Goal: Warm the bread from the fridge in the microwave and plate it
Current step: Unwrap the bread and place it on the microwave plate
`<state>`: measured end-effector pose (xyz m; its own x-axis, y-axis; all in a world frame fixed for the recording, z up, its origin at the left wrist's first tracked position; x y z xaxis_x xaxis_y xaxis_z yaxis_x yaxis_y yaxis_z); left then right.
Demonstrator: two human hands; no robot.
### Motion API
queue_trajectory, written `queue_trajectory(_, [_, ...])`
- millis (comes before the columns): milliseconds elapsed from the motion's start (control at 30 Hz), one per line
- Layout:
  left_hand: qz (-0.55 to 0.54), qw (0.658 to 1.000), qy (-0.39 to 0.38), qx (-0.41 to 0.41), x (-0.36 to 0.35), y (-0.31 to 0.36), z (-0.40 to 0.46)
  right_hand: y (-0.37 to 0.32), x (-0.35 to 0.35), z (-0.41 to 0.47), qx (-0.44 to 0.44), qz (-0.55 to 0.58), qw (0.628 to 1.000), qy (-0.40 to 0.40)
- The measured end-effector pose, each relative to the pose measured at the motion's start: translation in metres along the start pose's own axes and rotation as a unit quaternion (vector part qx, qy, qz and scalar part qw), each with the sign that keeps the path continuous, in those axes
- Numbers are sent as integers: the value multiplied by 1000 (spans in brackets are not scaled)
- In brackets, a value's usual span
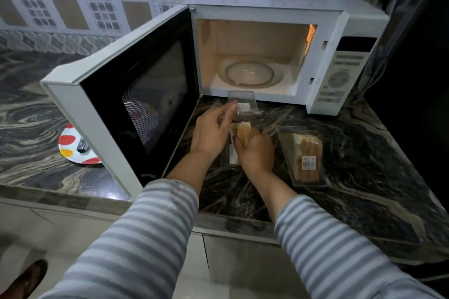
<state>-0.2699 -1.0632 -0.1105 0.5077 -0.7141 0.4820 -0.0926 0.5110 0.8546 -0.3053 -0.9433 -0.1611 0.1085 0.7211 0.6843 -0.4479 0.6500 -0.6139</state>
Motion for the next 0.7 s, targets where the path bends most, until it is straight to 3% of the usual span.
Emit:
queue_trajectory(333, [33,999,-13,-18,0,-2,15,-4,31,-1,-12,12,1000,-2])
queue_trajectory(600, [78,997,-18,-19,-10,-49,-14,17,86,-12,-116,-35,992,14])
queue_trajectory(700, [110,993,-31,-13,-13,-59,-24,16,96,6,-116,-27,992,33])
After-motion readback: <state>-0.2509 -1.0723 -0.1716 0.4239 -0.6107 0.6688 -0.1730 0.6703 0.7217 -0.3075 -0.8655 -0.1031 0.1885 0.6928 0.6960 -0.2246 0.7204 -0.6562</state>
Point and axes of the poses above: each hand's wrist, its own z-axis towards the middle knuckle, its own x-axis out of the back of the hand, y = z × x, the point moved 4 cm from there along z, towards the middle knuckle, and after that the axes turned 12 degrees about x, right-handed, at the moved point
